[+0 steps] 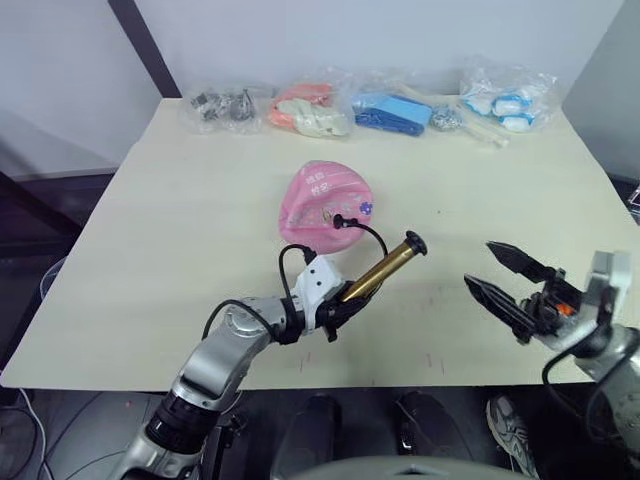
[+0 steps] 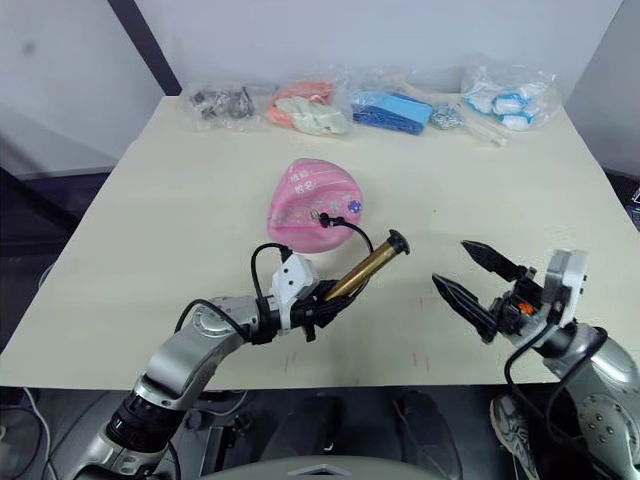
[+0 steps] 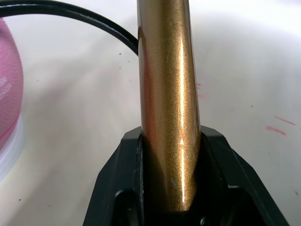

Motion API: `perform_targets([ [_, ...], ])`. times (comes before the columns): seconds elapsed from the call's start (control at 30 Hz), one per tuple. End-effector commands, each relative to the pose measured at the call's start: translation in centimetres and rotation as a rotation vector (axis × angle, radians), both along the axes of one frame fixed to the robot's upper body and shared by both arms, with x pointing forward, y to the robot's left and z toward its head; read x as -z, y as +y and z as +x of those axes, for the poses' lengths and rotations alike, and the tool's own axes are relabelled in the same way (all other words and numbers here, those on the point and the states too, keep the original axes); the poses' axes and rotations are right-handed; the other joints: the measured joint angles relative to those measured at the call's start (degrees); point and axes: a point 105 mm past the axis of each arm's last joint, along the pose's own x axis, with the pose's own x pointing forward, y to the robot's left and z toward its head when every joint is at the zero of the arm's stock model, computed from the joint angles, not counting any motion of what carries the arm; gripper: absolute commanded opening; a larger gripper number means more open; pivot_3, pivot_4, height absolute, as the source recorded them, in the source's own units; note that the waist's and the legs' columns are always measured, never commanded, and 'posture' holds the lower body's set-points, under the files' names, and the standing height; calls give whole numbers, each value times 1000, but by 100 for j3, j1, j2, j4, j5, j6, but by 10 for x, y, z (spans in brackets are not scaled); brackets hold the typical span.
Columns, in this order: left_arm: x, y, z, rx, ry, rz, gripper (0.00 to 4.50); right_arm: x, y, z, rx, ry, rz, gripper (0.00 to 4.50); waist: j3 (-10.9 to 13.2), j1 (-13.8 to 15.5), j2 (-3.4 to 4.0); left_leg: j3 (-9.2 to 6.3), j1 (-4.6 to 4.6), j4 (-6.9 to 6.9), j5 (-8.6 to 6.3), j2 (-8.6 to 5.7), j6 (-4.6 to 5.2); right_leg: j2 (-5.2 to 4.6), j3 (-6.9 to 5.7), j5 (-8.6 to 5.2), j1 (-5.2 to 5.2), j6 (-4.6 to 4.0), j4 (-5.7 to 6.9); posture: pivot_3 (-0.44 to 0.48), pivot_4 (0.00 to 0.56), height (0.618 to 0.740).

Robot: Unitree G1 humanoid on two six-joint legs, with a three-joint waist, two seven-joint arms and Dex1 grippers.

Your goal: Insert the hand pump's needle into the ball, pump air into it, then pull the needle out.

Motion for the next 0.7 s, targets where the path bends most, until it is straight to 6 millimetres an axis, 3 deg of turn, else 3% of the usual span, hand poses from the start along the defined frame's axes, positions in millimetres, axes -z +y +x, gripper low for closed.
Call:
perform_targets([
  [0.03,-13,0,3,8,-85,-46,1005,-2,14,8,24,70,43,4500,0,0,0,0,-1,0,0,0,0,1,-1,0,-1,0,0,0,150,740],
  [0.37,-16,-6,-1,36,-107,-155,1005,-8,44,36,27,267,254,4500,-2,-18,2,2,-1,0,0,-1,1,7,1,0,-5,0,5,0,150,740],
  [0.7,-19,-11,-1,51,-115,-203,1005,-17,66,53,-5,331,360,4500,-3,-25,4,2,-1,0,0,0,2,11,-1,1,-7,-1,9,0,150,740],
])
